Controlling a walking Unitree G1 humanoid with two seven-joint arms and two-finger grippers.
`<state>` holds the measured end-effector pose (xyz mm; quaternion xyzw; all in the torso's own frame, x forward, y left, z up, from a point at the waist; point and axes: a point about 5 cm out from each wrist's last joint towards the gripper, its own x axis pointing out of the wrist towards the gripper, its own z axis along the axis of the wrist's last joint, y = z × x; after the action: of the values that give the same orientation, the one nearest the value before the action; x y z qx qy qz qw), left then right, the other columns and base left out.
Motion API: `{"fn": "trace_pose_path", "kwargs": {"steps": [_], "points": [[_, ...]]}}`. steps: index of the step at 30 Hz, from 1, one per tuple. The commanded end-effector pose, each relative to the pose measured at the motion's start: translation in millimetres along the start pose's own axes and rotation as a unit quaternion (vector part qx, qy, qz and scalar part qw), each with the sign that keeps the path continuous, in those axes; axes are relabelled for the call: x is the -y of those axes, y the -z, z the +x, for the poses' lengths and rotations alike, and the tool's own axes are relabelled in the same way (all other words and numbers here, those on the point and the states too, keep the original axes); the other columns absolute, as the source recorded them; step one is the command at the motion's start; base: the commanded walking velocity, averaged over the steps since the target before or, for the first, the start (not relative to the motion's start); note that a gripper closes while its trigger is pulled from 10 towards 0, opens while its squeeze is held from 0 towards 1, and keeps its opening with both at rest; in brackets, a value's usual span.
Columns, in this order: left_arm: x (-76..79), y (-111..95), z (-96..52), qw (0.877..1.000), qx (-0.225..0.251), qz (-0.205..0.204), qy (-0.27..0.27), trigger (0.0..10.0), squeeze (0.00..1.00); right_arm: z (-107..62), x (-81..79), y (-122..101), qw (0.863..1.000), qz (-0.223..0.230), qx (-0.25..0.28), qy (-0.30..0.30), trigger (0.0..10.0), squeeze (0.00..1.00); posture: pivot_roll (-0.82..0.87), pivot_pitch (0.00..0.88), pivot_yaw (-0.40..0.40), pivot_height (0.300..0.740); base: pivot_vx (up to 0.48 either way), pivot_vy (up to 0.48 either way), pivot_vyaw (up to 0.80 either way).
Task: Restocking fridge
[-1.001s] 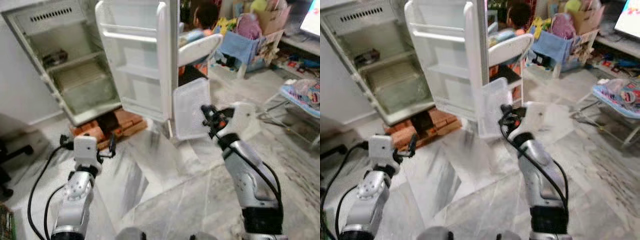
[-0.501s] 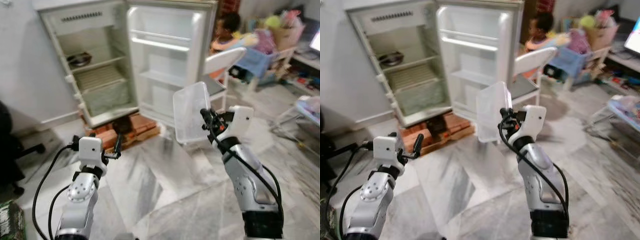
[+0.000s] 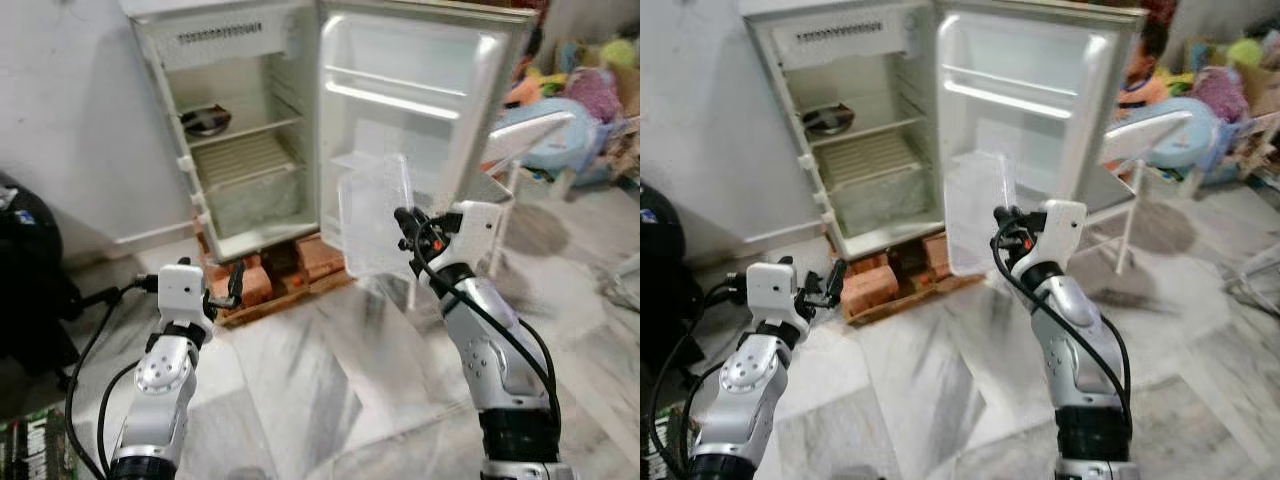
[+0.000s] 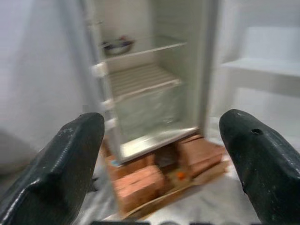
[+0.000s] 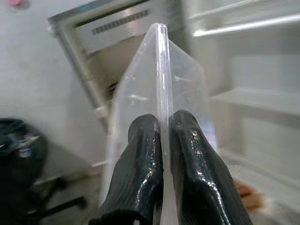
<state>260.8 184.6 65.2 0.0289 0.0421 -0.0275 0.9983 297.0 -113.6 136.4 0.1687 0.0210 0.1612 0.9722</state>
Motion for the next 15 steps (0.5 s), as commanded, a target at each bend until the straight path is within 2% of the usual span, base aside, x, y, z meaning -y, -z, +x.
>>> {"fn": "trace_pose_path", "kwargs": {"steps": [1,8,15], "points": [[5.3,-4.7,3.9,1.000,0.007,0.001,0.005,10.0,0.00,-1.4,4.8,-5.5,1.000,-0.013,0.006,0.004,10.0,0.00,0.06,0.000,-0.006,0.740,0.454,0.000,0.00],[6.7,-5.1,6.8,1.000,0.005,0.010,0.005,10.0,0.00,3.3,4.3,-6.7,1.000,-0.017,0.008,-0.001,10.0,0.00,0.07,0.000,-0.003,0.740,0.451,0.000,0.00],[7.5,-5.1,8.2,1.000,-0.001,0.002,0.002,10.0,0.00,5.5,2.0,-6.3,1.000,-0.020,0.009,-0.005,10.0,0.00,0.07,0.000,-0.001,0.740,0.440,0.000,0.00]]}}
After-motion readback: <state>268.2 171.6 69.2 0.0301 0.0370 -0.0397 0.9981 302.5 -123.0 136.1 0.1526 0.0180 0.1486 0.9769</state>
